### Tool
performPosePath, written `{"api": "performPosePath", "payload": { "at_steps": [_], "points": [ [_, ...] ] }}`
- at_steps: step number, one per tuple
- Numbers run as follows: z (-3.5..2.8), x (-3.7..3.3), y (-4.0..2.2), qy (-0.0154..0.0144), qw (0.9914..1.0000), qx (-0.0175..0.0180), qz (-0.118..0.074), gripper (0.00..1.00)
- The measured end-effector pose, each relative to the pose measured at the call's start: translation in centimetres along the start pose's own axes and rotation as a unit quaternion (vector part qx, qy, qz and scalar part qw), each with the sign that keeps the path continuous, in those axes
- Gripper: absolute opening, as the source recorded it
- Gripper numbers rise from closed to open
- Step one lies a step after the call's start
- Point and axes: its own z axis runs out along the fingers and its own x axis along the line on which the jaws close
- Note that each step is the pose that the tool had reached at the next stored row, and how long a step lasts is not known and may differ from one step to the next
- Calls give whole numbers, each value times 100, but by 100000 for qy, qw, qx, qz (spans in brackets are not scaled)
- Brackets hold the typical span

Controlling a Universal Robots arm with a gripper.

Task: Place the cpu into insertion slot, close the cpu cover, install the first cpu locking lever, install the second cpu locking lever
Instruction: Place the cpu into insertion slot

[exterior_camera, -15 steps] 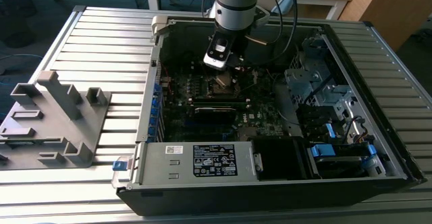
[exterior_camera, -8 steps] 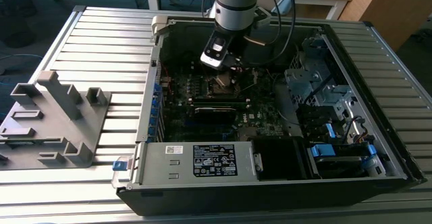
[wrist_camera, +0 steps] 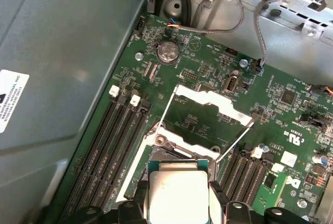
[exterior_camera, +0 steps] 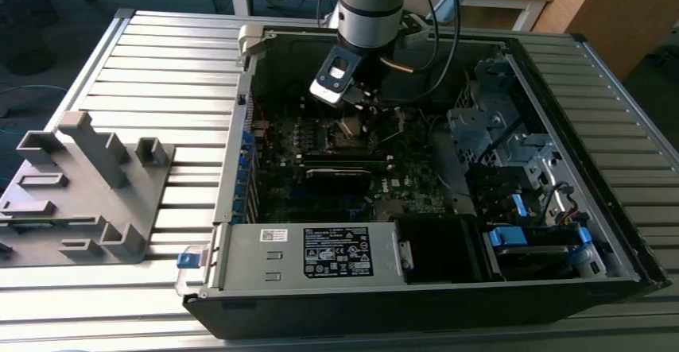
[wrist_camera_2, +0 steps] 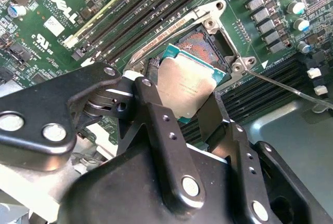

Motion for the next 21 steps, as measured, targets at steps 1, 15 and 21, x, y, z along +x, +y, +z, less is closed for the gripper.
{"api": "performPosePath", "payload": {
  "at_steps": [1, 15, 21],
  "points": [
    [0, 0, 0, -1, 100000, 4, 14, 54],
    [3, 0, 0, -315, 99828, -37, 5854, 54],
    [-35, 0, 2, -312, 99826, -44, 5892, 54]
  ]
}}
